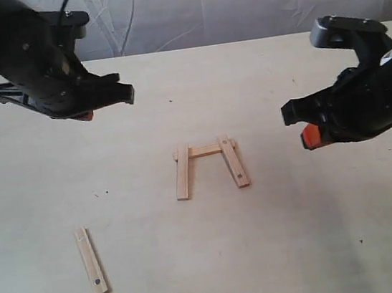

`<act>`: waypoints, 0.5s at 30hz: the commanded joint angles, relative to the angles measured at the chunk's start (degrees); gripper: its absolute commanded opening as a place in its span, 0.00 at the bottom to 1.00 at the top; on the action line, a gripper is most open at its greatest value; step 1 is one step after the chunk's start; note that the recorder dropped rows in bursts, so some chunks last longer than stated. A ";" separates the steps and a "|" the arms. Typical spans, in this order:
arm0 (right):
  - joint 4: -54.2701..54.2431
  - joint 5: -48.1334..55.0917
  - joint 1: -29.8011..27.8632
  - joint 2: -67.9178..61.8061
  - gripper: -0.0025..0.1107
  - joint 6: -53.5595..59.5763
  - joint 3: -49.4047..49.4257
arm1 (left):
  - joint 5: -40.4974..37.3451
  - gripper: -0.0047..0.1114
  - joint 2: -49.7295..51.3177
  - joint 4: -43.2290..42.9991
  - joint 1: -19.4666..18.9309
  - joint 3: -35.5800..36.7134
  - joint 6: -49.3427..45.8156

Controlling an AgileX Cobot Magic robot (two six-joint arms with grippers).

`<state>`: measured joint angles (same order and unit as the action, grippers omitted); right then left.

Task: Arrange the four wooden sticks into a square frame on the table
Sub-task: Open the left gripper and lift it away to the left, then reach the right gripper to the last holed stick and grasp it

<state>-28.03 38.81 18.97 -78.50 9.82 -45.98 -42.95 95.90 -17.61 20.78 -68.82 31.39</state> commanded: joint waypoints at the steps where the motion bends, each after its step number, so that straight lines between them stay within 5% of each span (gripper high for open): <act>1: -0.47 1.21 7.80 -1.14 0.02 -0.35 -3.18 | 0.55 0.04 -4.89 9.88 -6.48 2.30 -12.73; 9: -0.47 1.32 21.16 -9.75 0.02 -3.07 -9.95 | 0.55 0.04 -12.74 20.57 -19.56 8.49 -25.06; 15: 2.07 2.90 29.27 -19.82 0.01 -6.42 -20.74 | 1.90 0.04 -18.44 31.94 -24.41 13.40 -33.34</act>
<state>-27.69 40.81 44.99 -94.24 5.23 -61.80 -42.06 79.98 8.60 -2.31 -57.48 2.73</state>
